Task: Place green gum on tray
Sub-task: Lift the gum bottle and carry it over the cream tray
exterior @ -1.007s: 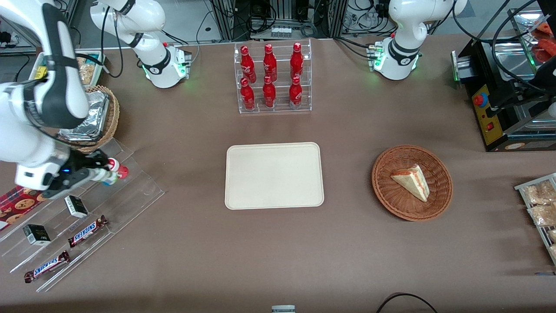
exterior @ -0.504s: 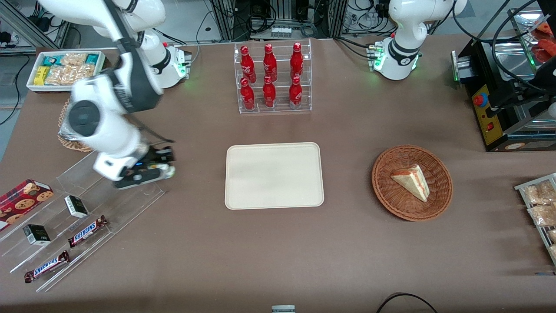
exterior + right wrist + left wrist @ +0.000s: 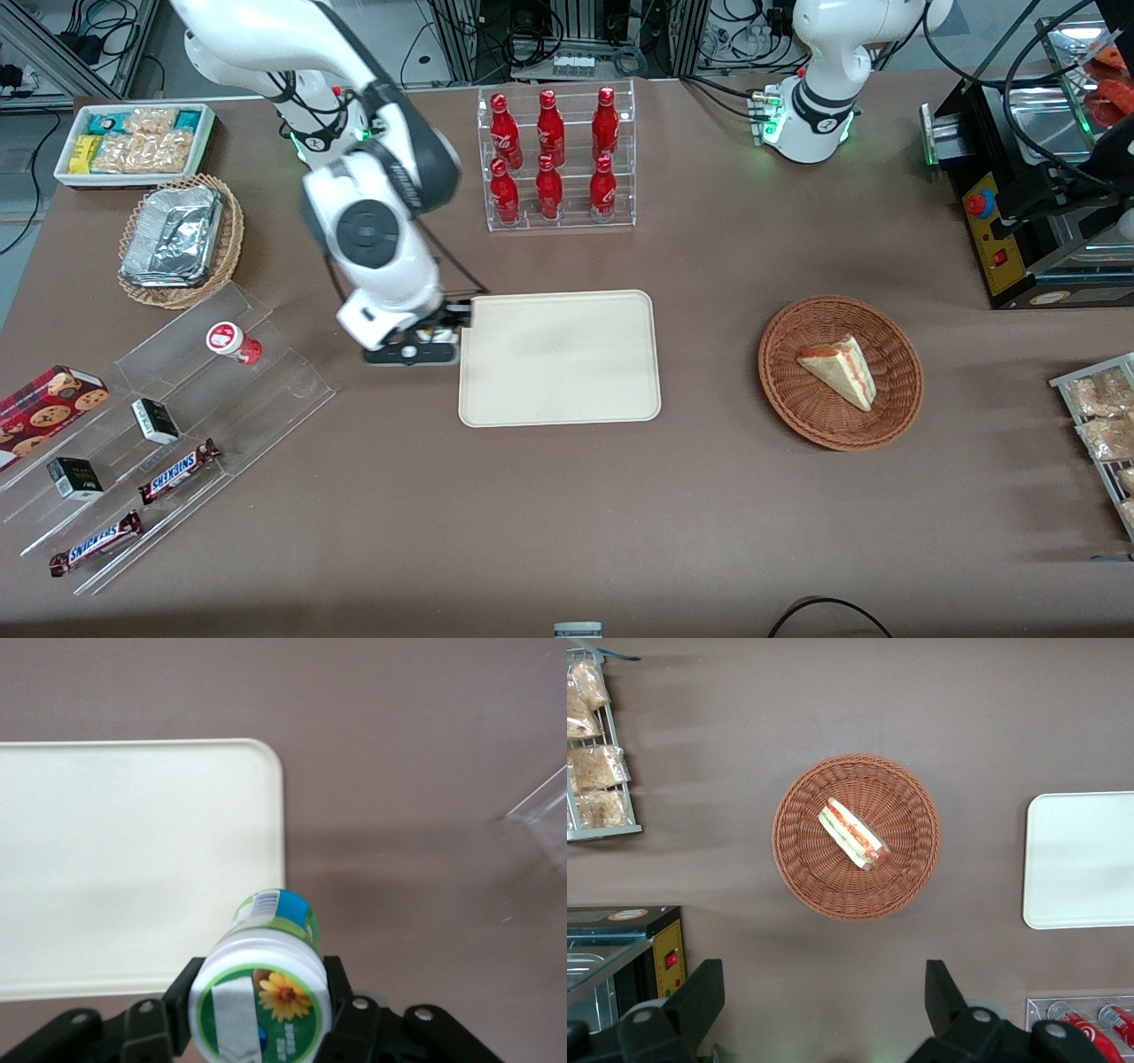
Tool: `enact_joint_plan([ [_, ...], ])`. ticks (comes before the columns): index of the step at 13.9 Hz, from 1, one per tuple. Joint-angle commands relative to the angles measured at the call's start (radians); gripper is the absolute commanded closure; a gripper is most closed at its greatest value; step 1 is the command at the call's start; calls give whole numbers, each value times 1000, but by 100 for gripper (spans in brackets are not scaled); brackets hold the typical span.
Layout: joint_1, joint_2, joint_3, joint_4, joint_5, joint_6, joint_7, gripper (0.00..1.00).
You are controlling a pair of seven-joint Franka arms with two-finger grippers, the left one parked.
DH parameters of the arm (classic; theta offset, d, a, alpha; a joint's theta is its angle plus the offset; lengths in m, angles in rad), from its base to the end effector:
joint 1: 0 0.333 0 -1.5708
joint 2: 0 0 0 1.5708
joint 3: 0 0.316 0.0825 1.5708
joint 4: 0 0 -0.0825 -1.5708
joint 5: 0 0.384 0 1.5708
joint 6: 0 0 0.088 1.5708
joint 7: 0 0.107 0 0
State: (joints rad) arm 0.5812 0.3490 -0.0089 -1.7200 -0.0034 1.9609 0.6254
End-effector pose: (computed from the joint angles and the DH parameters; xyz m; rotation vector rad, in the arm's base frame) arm 0.5364 0.3459 0.3749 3.0718 -0.0788 -0.1320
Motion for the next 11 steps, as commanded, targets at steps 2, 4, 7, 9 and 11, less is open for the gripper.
enact_joint_plan([
  [2,74,158,-11,195,16,-16,176,100],
  [4,97,212,-11,243,65,5,229,100],
  [7,109,258,-11,243,146,93,257,100],
  [9,135,297,-13,244,160,136,263,100],
  [11,152,327,-13,244,160,180,267,100],
])
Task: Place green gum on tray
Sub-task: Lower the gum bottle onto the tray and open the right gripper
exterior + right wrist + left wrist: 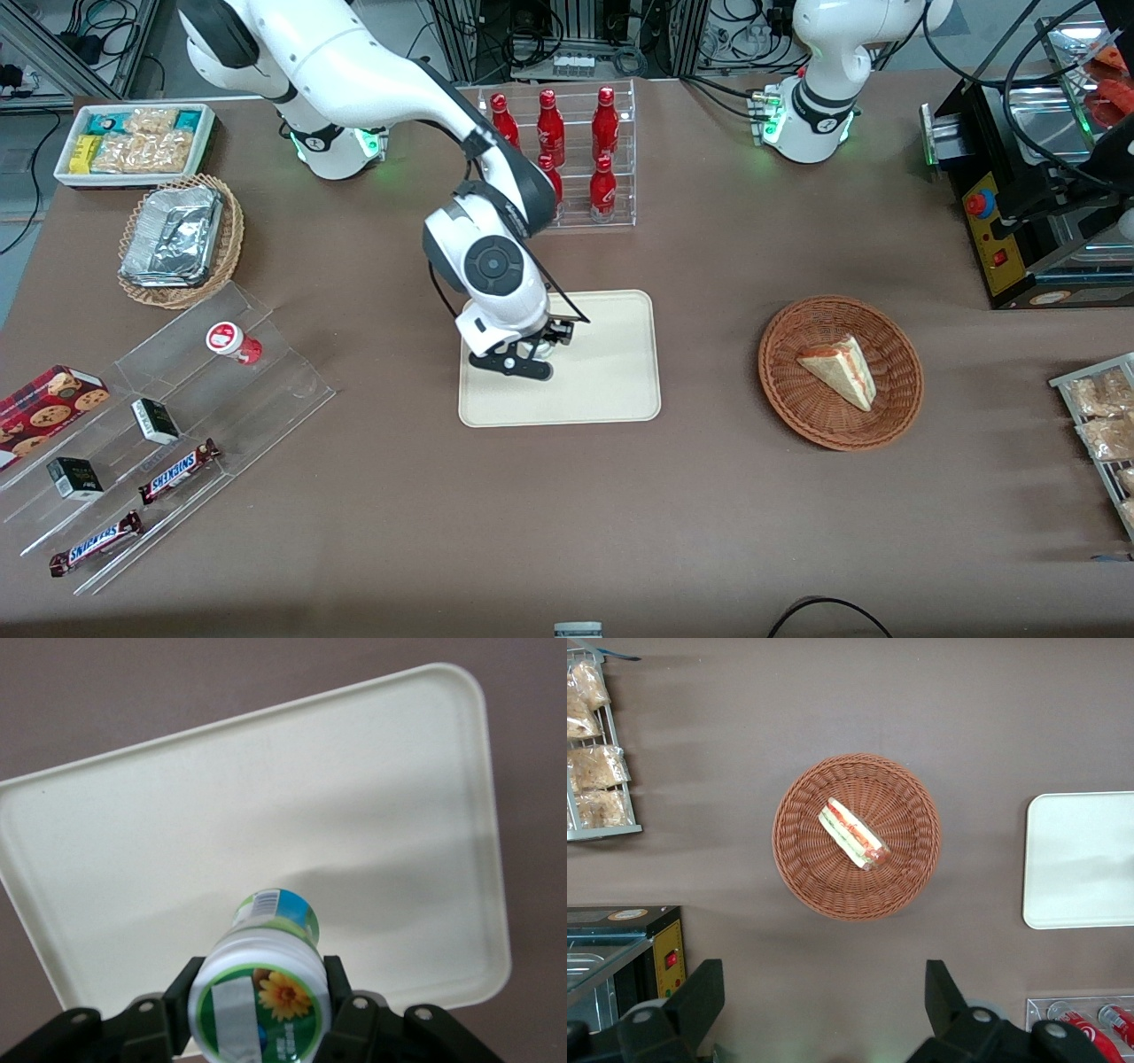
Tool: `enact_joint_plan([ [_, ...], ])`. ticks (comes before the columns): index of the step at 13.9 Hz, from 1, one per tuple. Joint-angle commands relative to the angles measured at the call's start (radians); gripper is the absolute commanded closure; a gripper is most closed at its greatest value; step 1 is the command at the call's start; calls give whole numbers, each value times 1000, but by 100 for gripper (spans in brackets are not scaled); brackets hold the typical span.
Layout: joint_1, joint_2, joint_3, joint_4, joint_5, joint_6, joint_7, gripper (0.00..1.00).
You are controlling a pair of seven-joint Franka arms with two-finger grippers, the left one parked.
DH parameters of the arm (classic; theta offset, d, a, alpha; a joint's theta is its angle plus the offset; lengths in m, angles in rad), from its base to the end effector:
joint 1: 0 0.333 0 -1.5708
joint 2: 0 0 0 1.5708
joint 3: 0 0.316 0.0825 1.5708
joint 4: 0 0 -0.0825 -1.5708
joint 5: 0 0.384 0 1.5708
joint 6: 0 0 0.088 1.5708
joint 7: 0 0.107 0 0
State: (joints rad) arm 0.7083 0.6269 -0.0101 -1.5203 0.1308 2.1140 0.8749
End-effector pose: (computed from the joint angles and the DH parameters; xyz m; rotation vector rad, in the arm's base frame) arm 0.5345 0.4578 0.2909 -3.0642 0.3763 0.1507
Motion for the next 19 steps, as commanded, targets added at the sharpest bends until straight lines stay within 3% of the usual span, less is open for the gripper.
enact_joint_plan([
  [1,25,60,-11,45,26,40,18,100],
  [9,39,119,-14,42,16,119,29,100],
  [10,39,123,-14,43,18,120,29,92],
  [11,39,128,-14,43,16,121,27,67],
  [13,39,137,-14,42,15,135,24,6],
  [14,40,137,-14,40,7,142,21,0],
  [19,42,137,-14,37,-20,147,19,0],
])
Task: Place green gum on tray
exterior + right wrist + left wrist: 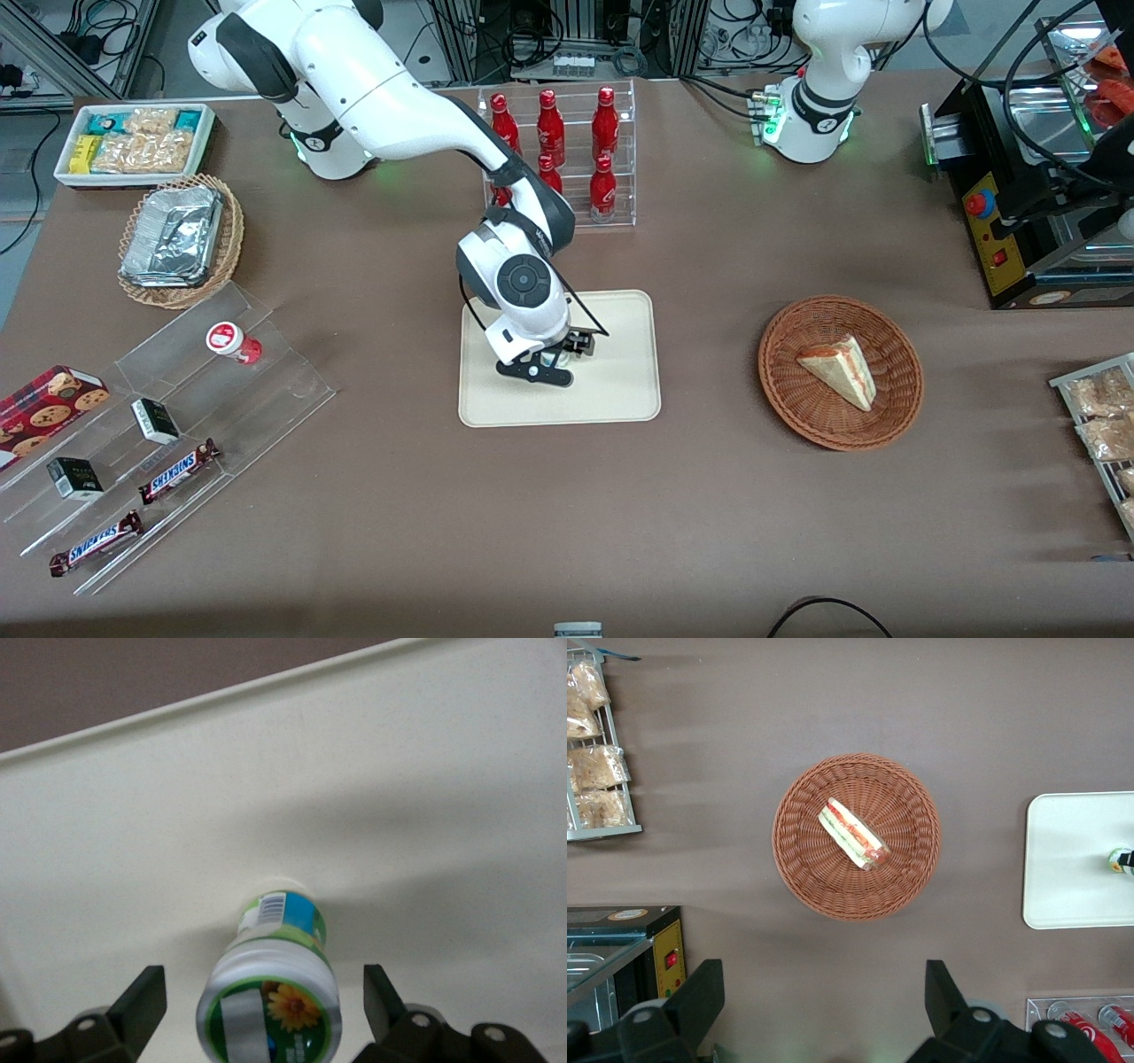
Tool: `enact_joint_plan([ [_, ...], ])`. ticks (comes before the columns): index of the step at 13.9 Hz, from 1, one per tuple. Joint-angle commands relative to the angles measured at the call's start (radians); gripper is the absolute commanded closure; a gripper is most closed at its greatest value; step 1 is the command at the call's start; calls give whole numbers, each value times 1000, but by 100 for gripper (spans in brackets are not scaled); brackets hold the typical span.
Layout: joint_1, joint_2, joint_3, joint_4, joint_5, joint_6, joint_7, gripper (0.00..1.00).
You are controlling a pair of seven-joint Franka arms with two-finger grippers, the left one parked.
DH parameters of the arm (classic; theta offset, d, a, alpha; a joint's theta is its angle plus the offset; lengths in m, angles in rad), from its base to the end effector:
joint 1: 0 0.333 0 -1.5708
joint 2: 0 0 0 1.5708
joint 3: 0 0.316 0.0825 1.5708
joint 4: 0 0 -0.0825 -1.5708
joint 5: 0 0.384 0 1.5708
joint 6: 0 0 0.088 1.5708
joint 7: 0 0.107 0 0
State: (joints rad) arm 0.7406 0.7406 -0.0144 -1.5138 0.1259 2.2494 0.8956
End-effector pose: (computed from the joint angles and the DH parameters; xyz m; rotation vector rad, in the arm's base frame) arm 0.5286 0.4763 0.2247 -3.0595 0.3766 0.1035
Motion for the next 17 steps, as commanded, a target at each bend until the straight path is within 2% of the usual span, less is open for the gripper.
enact_joint_plan([
  [1,10,23,-10,30,-15,12,-3,0],
  [9,2,-16,-12,29,-31,-60,-32,0],
  [12,-13,-84,-13,29,-29,-163,-92,0],
  [17,-44,-219,-13,30,-26,-332,-99,0],
])
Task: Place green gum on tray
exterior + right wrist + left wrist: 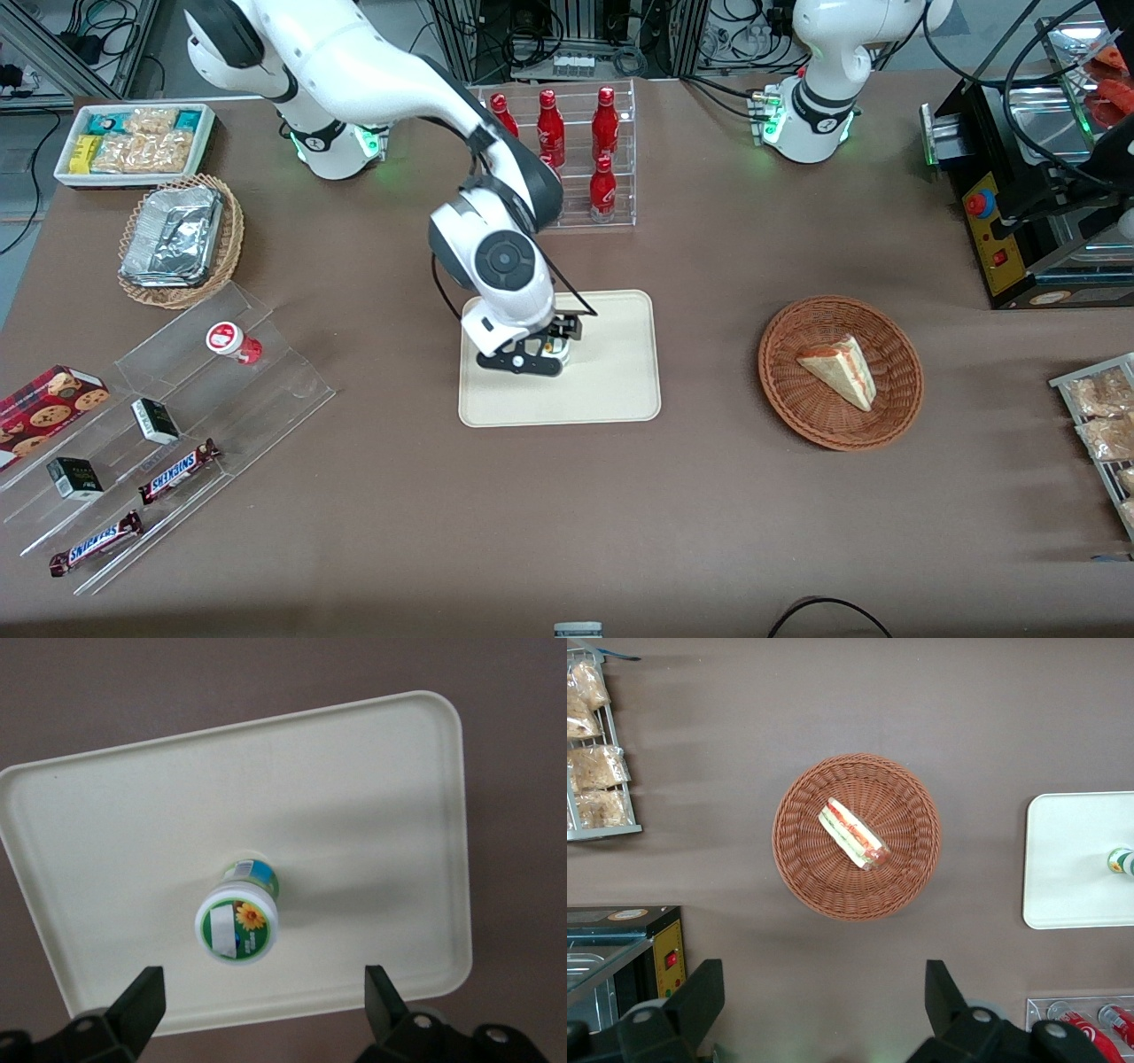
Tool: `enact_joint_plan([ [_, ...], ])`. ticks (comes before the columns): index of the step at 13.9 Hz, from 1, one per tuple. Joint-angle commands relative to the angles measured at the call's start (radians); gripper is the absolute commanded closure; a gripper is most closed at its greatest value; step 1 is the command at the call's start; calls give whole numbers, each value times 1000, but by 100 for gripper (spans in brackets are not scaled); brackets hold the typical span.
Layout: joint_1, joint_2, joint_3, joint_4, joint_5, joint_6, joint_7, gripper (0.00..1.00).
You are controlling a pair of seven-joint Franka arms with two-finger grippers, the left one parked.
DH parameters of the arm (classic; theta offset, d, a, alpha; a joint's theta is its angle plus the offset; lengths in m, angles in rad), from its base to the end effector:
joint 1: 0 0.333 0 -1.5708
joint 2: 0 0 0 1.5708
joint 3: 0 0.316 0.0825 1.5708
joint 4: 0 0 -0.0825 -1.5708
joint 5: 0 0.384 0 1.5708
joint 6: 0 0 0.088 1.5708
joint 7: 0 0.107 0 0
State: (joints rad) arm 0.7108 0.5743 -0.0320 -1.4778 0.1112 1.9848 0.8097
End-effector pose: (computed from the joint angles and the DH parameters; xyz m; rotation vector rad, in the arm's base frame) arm 0.5384 0.4479 0.3366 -3.1098 0.2721 0.1643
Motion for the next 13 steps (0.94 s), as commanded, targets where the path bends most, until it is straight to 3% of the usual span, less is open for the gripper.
enact_joint_plan([
  [1,-20,-71,3,-6,-14,-99,-36,0],
  [7,-152,-180,1,-6,-15,-312,-315,0],
  [11,-253,-217,1,-9,-15,-374,-492,0],
  [13,-347,-235,9,-13,-13,-389,-573,0],
])
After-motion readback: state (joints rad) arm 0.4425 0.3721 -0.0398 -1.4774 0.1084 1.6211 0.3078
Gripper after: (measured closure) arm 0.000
